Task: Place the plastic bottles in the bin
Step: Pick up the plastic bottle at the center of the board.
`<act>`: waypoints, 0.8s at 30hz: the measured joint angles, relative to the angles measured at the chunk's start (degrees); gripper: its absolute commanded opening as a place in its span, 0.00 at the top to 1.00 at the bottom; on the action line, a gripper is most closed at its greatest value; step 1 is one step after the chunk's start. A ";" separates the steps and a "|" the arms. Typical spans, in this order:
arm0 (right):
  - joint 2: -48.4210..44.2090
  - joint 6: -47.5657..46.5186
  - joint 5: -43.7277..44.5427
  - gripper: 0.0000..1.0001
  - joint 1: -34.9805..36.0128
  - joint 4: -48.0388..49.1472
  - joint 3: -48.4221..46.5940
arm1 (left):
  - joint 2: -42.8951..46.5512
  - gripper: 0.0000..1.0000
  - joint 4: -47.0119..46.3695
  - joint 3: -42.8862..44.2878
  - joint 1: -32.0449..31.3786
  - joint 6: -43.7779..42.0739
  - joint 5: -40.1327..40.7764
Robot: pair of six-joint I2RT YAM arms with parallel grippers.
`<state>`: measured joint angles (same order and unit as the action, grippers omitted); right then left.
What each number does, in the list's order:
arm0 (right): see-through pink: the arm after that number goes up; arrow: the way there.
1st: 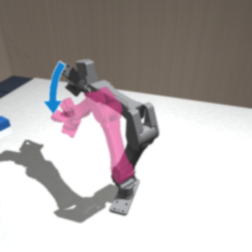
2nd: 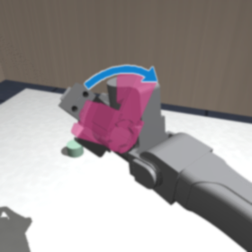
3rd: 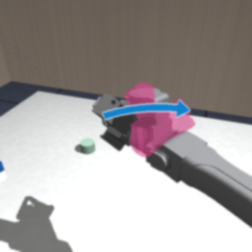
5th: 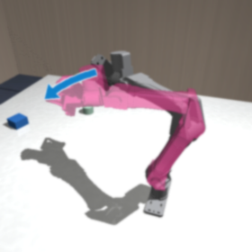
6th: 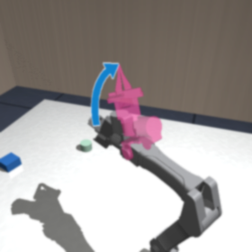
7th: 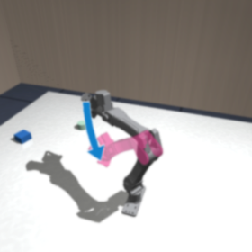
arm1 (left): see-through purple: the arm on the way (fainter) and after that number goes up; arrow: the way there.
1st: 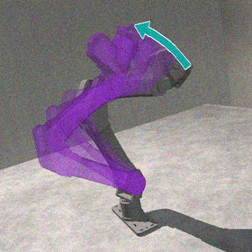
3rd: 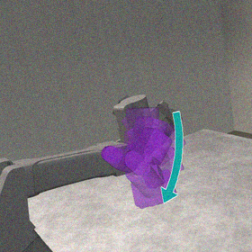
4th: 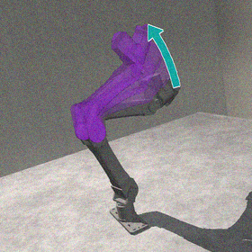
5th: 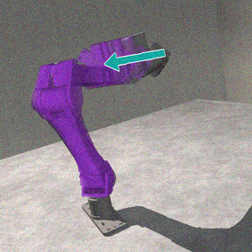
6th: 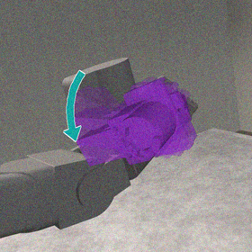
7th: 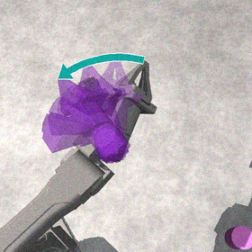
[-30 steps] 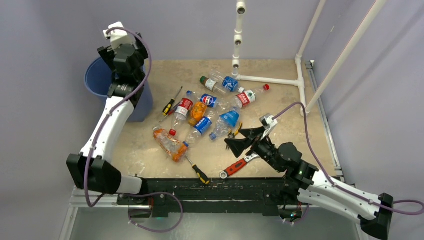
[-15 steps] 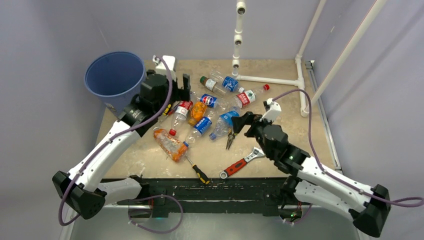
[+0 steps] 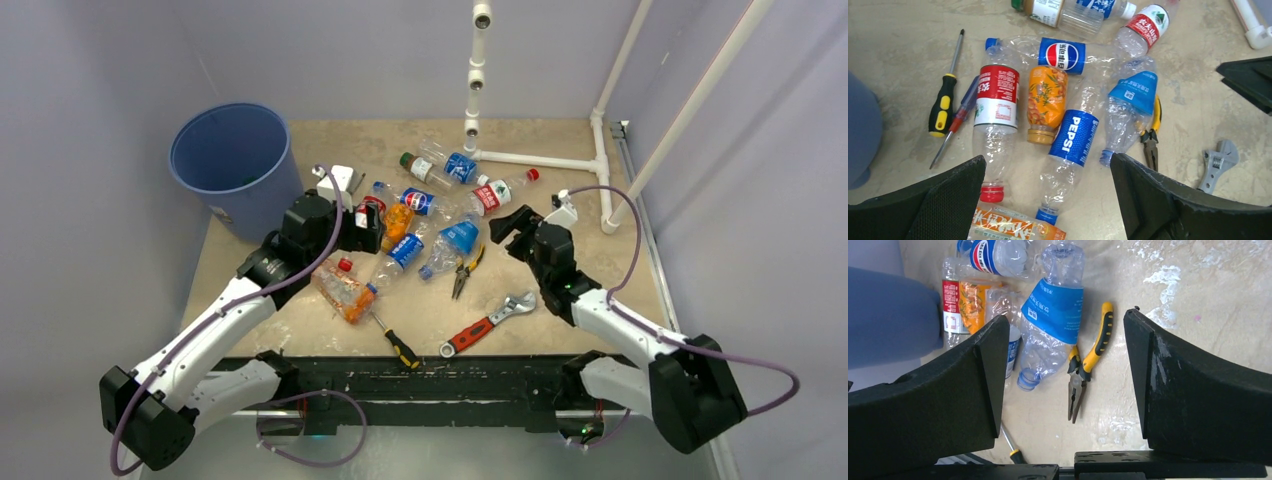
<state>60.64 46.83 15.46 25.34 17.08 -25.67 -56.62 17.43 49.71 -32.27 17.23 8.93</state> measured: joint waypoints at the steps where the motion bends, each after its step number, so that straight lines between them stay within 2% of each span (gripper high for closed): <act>1: 1.60 0.31 -0.20 0.23 -0.44 1.44 -0.02 | 0.00 0.07 -0.48 -0.11 0.00 0.20 -0.68; 3: 4.94 0.90 -1.44 0.28 -1.62 4.11 -0.02 | 0.07 0.08 -0.98 -0.24 0.00 0.37 -1.49; 5: 8.39 1.60 -3.21 0.29 -3.13 6.38 -0.11 | 0.31 0.08 -1.55 -0.48 0.00 0.57 -1.79; 9: 14.93 1.81 -7.78 0.19 -4.44 11.37 -0.68 | 1.22 0.08 -1.95 -1.01 0.00 0.87 -1.77; 12: 18.58 1.88 -11.76 0.16 -4.37 15.15 -0.68 | 1.36 0.09 -2.25 -1.01 0.00 1.27 -1.97; 17: 21.88 1.62 -16.52 0.14 -4.02 20.02 -0.70 | 0.83 0.10 -2.78 -1.01 0.00 1.29 -2.93; 24: 28.35 -0.07 -16.94 0.15 -3.63 21.11 -5.55 | -0.20 0.10 -2.95 -1.22 0.00 1.33 -3.72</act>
<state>88.99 46.76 -1.48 21.71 38.20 -31.22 -56.82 14.48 48.49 -32.27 18.57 5.21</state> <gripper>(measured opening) 0.855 0.907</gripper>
